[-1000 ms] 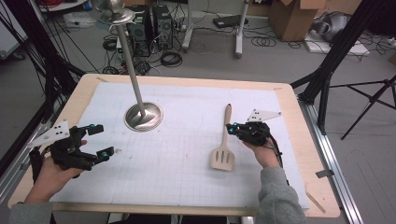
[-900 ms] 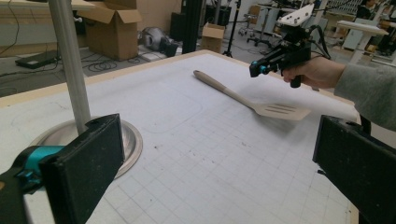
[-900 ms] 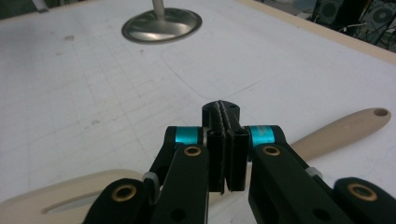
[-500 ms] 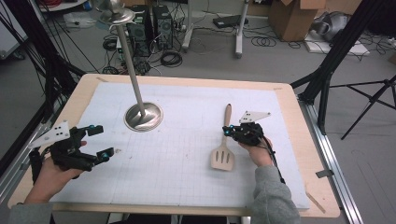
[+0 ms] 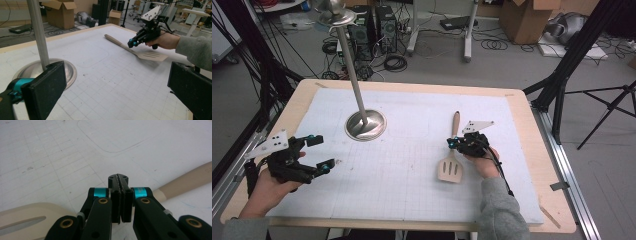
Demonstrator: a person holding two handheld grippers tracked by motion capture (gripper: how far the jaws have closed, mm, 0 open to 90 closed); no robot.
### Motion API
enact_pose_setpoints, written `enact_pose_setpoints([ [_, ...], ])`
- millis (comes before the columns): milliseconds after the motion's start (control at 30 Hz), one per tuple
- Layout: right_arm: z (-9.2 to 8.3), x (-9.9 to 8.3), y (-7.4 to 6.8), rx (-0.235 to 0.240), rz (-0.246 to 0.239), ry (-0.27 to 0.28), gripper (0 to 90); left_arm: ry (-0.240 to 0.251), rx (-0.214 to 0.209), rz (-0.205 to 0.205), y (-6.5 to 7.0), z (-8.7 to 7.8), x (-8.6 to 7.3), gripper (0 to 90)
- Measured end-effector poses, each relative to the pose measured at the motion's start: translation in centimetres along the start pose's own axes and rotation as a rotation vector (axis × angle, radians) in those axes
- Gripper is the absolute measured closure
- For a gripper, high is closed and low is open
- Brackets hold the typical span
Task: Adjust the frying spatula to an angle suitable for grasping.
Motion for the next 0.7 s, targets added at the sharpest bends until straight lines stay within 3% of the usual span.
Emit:
enact_pose_setpoints([
  [433,0.99,-0.56,0.16,-0.012,0.012,-0.061,89.8,-0.014,0.010,-0.009,-0.28,-0.17,-0.40,2.5],
  [700,0.98,-0.67,0.09,-0.007,0.018,-0.072,90.0,-0.018,0.012,-0.019,-0.33,-0.38,-0.65,2.5],
])
Point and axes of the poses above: each handheld gripper's, and its own axes: z roughly forward along the jaws, x roughly out of its top, y roughly to its right, the point moved 2 cm from there along z, roughly forward along the jaws, and after that the axes turned 14 degrees about z, right-handed, at the moved point
